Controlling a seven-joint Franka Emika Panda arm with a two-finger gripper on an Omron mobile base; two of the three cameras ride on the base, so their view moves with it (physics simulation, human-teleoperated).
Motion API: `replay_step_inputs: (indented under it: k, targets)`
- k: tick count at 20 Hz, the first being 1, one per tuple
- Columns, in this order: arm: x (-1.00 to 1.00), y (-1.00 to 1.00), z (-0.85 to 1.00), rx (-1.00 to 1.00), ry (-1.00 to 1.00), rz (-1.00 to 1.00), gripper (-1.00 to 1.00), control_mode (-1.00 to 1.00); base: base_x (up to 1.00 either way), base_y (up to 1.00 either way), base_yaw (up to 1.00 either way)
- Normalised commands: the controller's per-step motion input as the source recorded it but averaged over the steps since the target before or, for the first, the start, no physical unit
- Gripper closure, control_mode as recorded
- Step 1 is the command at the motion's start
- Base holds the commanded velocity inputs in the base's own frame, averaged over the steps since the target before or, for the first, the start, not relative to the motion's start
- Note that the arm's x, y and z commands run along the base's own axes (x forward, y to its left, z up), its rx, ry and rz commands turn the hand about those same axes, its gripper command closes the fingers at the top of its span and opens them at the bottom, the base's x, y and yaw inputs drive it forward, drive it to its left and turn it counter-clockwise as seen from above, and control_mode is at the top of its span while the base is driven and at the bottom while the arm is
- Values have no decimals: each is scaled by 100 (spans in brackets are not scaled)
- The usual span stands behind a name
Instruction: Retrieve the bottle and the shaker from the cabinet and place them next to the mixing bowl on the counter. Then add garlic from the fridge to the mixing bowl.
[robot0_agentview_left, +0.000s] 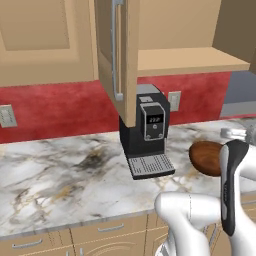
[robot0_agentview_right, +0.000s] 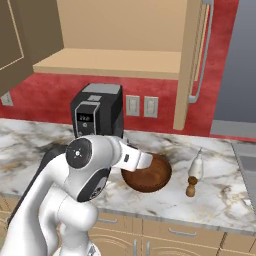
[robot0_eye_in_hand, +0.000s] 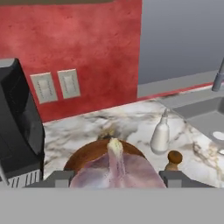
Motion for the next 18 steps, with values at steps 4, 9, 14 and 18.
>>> replay_step_inputs:
  k: [4,9,14,18]
  targets:
    - [37,16,-34,-10,22,-2,100,-100,0,0,0]
    - [41,8,-25,-4,16,-2,100,-100,0,0,0]
    - [25,-15,-36,0,6,1,100,-100,0,0,0]
    - [14,-27,-40,0,6,2,100,-100,0,0,0]
